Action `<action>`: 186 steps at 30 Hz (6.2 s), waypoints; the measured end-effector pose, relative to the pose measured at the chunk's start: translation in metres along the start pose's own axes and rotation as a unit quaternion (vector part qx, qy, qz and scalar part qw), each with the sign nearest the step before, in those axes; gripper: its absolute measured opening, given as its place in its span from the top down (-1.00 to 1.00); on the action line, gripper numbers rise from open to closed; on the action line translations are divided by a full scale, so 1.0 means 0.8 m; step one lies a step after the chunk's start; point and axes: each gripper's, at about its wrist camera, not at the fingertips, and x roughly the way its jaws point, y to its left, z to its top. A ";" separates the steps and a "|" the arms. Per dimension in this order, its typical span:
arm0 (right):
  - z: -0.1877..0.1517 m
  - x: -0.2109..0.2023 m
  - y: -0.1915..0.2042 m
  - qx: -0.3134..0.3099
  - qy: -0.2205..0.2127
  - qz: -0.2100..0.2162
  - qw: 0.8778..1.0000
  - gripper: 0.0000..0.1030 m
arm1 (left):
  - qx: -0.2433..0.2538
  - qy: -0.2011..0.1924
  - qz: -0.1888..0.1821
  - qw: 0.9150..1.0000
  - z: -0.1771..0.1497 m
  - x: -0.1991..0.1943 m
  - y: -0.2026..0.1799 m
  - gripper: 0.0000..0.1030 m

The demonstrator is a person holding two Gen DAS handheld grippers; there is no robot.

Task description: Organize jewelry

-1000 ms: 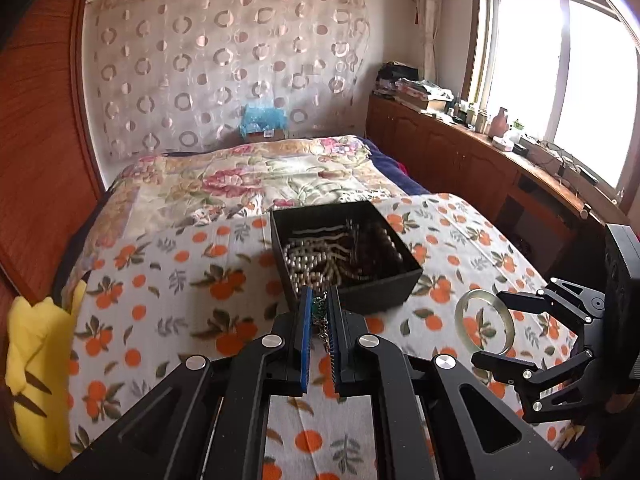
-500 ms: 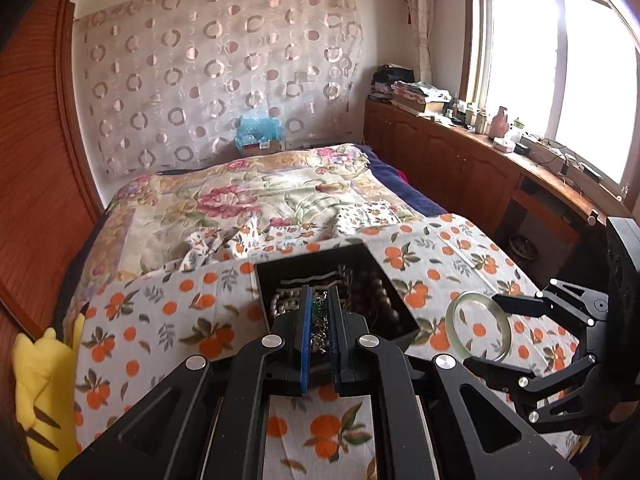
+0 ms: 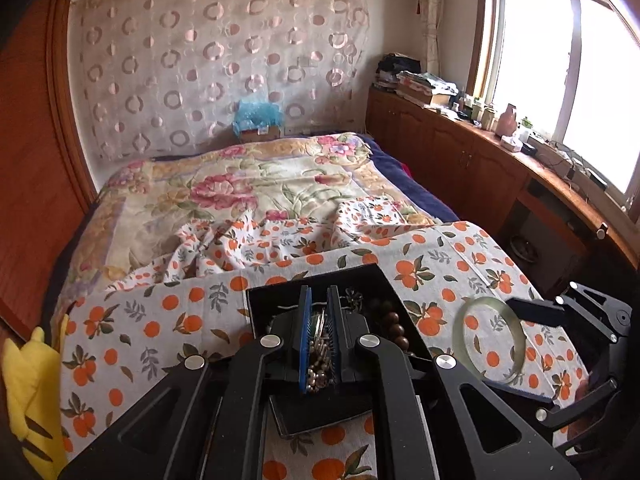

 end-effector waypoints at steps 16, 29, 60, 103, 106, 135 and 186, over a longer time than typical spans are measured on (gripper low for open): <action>0.045 0.082 0.020 -0.001 0.017 0.016 1.000 -0.44 | -0.035 -0.029 0.066 0.997 -0.045 -0.050 0.066 -0.16; 0.035 0.127 0.029 -0.010 0.045 0.007 0.999 -0.45 | -0.039 -0.039 0.090 0.994 -0.076 -0.081 0.093 -0.68; -0.160 -0.027 0.117 -0.065 0.095 0.118 0.986 -0.08 | 0.009 0.021 0.013 1.000 -0.165 -0.067 0.012 -0.74; -0.103 -0.028 0.012 -0.021 0.039 0.018 0.999 0.45 | 0.063 0.065 -0.054 0.994 -0.177 -0.012 -0.073 0.73; -0.077 -0.014 0.006 -0.013 0.027 0.020 0.999 0.45 | 0.059 0.053 -0.047 0.996 -0.161 -0.014 -0.065 0.73; 0.021 0.068 -0.027 0.051 0.015 0.053 0.997 0.16 | 0.003 0.005 0.015 1.000 -0.071 0.010 0.005 0.73; -0.097 -0.119 0.028 0.102 -0.119 -0.085 0.984 -0.93 | -0.048 -0.065 0.128 0.989 -0.148 -0.147 -0.002 -0.86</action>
